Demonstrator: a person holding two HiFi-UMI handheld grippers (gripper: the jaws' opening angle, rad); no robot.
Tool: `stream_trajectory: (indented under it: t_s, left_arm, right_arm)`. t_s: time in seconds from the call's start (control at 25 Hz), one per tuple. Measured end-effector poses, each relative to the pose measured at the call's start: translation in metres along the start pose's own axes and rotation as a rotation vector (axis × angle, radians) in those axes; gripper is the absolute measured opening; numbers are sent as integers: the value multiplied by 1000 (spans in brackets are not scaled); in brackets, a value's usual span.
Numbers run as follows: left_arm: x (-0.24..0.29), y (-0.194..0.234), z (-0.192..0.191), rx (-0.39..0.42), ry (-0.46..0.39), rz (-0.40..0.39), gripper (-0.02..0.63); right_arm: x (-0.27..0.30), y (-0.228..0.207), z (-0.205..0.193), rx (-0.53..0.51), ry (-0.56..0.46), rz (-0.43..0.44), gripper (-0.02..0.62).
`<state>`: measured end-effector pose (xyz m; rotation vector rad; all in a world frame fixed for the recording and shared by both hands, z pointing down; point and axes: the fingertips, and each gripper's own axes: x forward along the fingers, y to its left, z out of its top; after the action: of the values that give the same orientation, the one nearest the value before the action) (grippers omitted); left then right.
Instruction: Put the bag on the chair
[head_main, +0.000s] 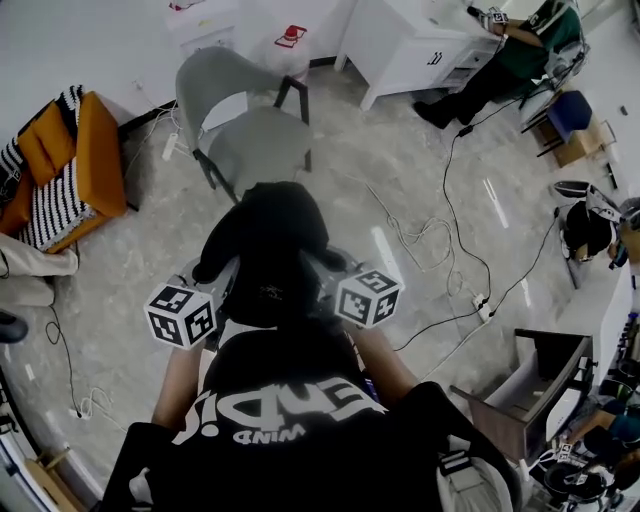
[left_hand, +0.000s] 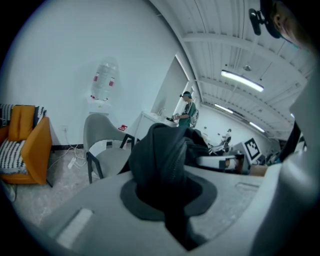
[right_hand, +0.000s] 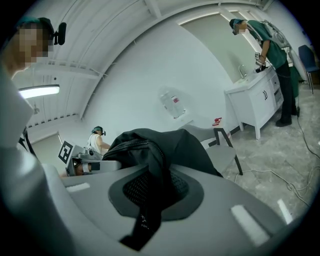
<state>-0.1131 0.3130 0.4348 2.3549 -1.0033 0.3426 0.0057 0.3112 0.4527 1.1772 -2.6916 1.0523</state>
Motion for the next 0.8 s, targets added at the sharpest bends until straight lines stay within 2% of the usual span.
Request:
stream_trajectory:
  t_s: [0.4, 0.8]
  left_arm:
    - [74, 29, 62, -24, -13, 38, 35]
    - [130, 53, 106, -44, -47, 65, 35]
  right_arm:
    - [41, -63, 73, -9, 15, 35, 23]
    - [74, -113, 127, -21, 37, 61, 23]
